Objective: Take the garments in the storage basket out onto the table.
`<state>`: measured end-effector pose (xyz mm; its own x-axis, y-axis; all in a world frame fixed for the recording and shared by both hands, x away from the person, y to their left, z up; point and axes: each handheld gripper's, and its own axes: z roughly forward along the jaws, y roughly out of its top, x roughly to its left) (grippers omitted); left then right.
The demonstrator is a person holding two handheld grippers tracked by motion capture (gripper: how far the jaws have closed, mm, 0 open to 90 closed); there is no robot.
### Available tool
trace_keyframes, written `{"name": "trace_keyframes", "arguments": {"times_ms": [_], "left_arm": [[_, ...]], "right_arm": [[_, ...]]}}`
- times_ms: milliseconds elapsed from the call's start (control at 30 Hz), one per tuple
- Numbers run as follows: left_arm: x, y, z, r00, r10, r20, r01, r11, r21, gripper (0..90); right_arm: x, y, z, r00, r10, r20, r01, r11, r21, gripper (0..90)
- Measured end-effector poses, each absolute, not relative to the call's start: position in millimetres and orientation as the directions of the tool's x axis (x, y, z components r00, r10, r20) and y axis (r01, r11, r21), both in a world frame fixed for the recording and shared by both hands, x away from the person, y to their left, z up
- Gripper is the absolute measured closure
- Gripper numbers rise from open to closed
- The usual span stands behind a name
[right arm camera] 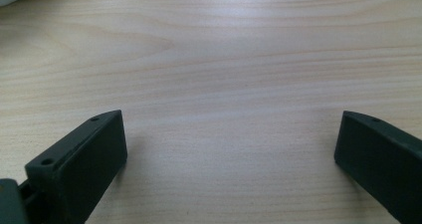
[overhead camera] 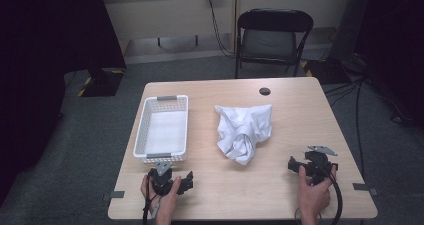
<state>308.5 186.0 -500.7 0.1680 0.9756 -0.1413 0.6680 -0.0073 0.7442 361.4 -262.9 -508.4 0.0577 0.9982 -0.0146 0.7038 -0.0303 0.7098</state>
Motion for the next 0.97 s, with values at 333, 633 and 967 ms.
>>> {"name": "trace_keyframes", "arguments": {"times_ms": [333,633,967], "left_arm": [[311.1,187.1,-509.1,0.142,0.981,-0.129,0.679,-0.002,0.734,0.2],[315.0,178.2,-510.2,0.111,0.994,-0.012,0.704,-0.069,0.707,0.0],[315.1,178.4,-510.1,0.110,0.994,-0.014,0.704,-0.068,0.707,0.0]], "right_arm": [[361.4,-262.9,-508.4,0.058,0.998,-0.015,0.704,-0.030,0.710,0.0],[361.3,-262.9,-508.4,0.058,0.998,-0.015,0.704,-0.030,0.710,0.0],[361.4,-262.9,-508.4,0.058,0.998,-0.015,0.704,-0.030,0.710,0.0]]}}
